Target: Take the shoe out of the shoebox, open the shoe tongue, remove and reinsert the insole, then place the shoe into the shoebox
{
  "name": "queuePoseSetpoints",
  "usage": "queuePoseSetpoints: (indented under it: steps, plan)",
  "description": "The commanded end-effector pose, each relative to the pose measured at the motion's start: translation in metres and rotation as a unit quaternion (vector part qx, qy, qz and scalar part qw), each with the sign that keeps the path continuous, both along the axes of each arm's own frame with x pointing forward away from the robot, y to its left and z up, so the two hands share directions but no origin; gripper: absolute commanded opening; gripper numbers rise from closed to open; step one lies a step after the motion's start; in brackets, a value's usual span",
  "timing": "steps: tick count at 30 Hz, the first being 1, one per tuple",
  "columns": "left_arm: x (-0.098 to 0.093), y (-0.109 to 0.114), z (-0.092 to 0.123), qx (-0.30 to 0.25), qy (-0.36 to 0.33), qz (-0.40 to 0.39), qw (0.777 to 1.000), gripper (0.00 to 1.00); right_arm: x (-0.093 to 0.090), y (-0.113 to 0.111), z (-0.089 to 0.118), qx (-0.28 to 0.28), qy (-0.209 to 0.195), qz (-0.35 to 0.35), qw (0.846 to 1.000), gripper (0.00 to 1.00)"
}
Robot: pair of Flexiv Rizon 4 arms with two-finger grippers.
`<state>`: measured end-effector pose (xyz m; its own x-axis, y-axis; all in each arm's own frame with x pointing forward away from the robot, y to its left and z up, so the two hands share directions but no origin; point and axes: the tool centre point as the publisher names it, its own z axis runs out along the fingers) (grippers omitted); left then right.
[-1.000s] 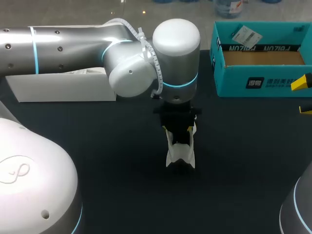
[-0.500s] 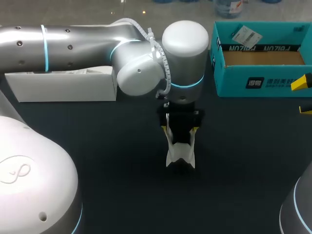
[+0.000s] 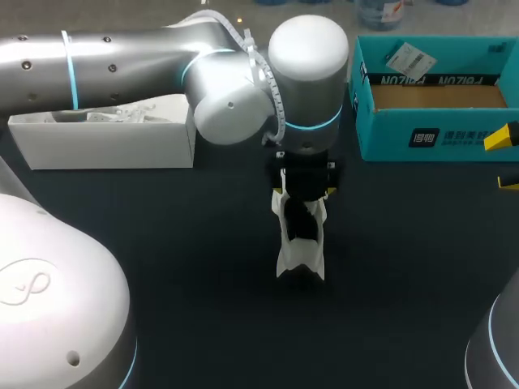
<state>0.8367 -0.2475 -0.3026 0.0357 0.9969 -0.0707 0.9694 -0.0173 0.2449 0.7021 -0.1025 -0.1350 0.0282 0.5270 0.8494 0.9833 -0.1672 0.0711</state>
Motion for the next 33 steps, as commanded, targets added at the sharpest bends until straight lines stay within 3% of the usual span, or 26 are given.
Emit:
queuePoseSetpoints:
  steps: [1, 2, 3, 6, 10, 15, 18, 33]
  plan:
    - [0.008, 0.015, 0.030, -0.018, -0.020, 0.012, 1.000, 0.93, -0.001, 0.000, 0.000, -0.001, 0.000, -0.001, 1.000, 1.00]
    - [0.015, 0.016, 0.034, -0.019, -0.023, 0.017, 0.999, 0.88, -0.001, 0.000, 0.000, -0.001, 0.000, -0.001, 1.000, 1.00]
    - [0.021, 0.015, 0.036, -0.018, -0.029, 0.017, 0.999, 0.44, -0.001, 0.000, 0.000, -0.001, 0.000, -0.001, 1.000, 1.00]
    - [0.034, 0.011, 0.039, -0.021, -0.031, 0.004, 0.999, 0.00, -0.001, 0.000, 0.000, -0.001, 0.000, -0.001, 1.000, 1.00]
    - [0.034, -0.001, 0.034, -0.028, -0.019, -0.032, 0.999, 0.00, -0.001, 0.000, 0.000, -0.001, 0.000, -0.001, 1.000, 1.00]
    - [0.034, -0.010, 0.007, -0.007, 0.011, -0.040, 0.999, 0.00, -0.001, 0.000, 0.000, -0.001, 0.000, -0.001, 1.000, 1.00]
    - [0.028, -0.006, -0.004, 0.002, 0.022, -0.045, 0.999, 0.00, -0.001, 0.000, 0.000, -0.001, 0.000, -0.001, 1.000, 1.00]
    - [-0.019, 0.032, -0.013, 0.051, 0.084, -0.008, 0.995, 0.00, -0.001, 0.000, 0.000, -0.001, 0.000, -0.001, 1.000, 1.00]
